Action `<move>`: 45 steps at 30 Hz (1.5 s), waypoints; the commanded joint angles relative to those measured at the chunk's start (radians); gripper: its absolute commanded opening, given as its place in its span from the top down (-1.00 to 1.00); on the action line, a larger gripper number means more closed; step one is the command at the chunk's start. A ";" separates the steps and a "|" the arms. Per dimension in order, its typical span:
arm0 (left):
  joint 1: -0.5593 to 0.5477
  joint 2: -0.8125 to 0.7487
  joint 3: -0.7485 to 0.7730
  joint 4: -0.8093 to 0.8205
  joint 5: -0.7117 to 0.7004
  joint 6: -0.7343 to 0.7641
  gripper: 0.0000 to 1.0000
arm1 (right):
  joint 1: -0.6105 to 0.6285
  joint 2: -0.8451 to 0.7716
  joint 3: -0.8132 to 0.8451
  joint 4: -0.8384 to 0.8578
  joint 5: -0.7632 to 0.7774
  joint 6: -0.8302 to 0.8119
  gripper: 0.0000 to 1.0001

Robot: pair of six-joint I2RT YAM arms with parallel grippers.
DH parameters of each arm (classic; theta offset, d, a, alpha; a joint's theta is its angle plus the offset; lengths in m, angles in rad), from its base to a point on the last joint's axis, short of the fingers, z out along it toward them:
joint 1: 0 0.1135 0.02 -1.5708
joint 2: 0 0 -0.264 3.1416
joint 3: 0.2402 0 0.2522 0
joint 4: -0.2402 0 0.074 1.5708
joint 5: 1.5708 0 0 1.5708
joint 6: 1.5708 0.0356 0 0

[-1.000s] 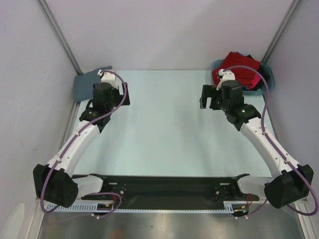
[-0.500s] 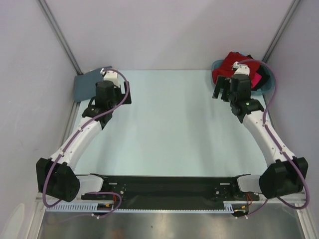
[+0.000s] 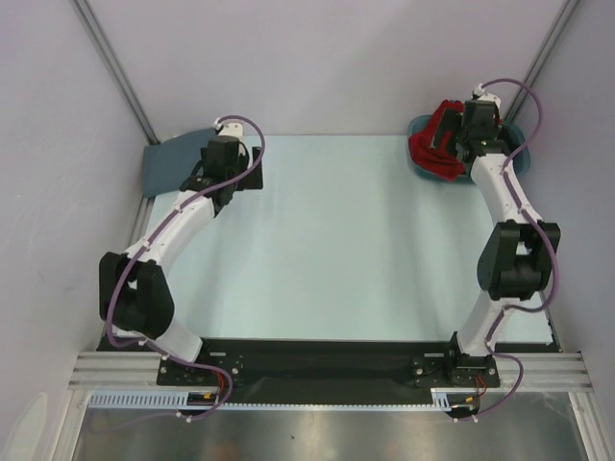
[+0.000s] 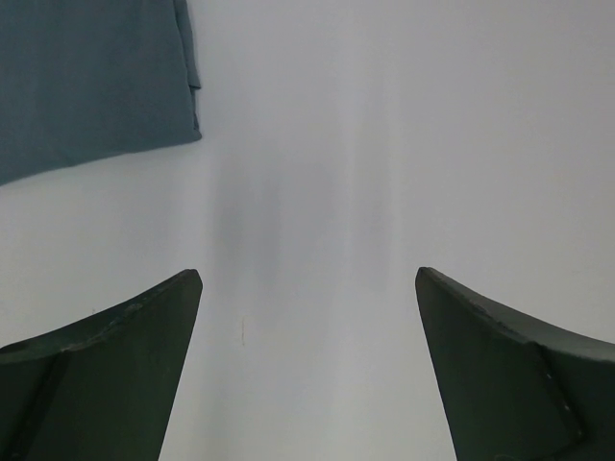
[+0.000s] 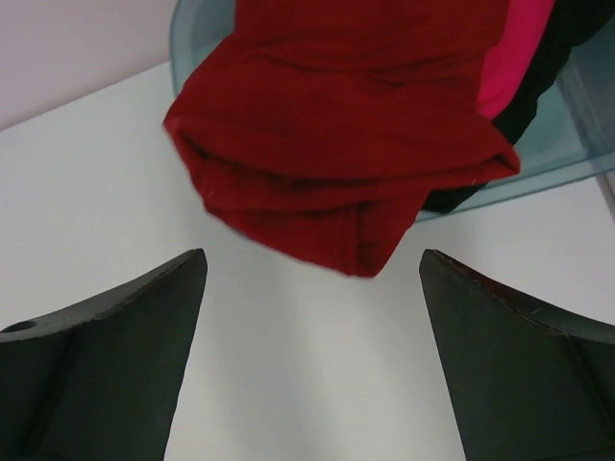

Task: Fold and stack the t-shirts
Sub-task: Grab the tshirt from the pile

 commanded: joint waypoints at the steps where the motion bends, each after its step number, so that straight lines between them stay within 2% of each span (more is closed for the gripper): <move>1: -0.001 0.018 0.055 0.028 0.042 0.012 -1.00 | -0.059 0.108 0.172 -0.087 -0.031 0.017 -1.00; 5: -0.001 0.064 0.089 0.013 0.093 0.028 -0.99 | -0.085 0.259 0.293 -0.112 -0.040 0.014 -0.99; 7: -0.001 0.077 0.094 0.007 0.111 0.035 -1.00 | -0.094 0.306 0.374 -0.137 -0.054 0.017 -0.99; 16: -0.001 0.150 0.106 0.045 0.157 0.042 -1.00 | -0.131 0.496 0.556 -0.152 -0.048 0.006 -0.99; 20: -0.001 0.170 0.103 0.061 0.195 0.036 -1.00 | -0.142 0.580 0.689 -0.204 -0.052 0.007 -0.92; 25: 0.000 0.189 0.105 0.064 0.211 0.026 -1.00 | -0.144 0.601 0.694 -0.235 -0.040 0.018 -0.89; 26: -0.001 0.189 0.104 0.065 0.215 0.025 -0.99 | -0.144 0.588 0.689 -0.242 0.009 0.018 -0.87; 29: -0.001 0.187 0.111 0.048 0.229 0.026 -0.99 | -0.147 0.503 0.572 -0.186 0.130 0.017 -0.93; 30: -0.001 0.184 0.100 0.051 0.223 0.026 -0.99 | -0.148 0.472 0.488 -0.122 0.155 0.015 -0.95; 34: -0.001 0.166 0.072 0.059 0.197 0.035 -1.00 | -0.156 0.390 0.406 -0.042 0.215 0.015 -0.97; 40: -0.001 0.172 0.074 0.058 0.205 0.042 -0.99 | -0.165 0.449 0.493 -0.112 0.198 0.003 -0.99; 45: -0.001 0.196 0.097 0.050 0.228 0.043 -0.99 | -0.174 0.521 0.577 -0.166 0.095 0.015 -0.98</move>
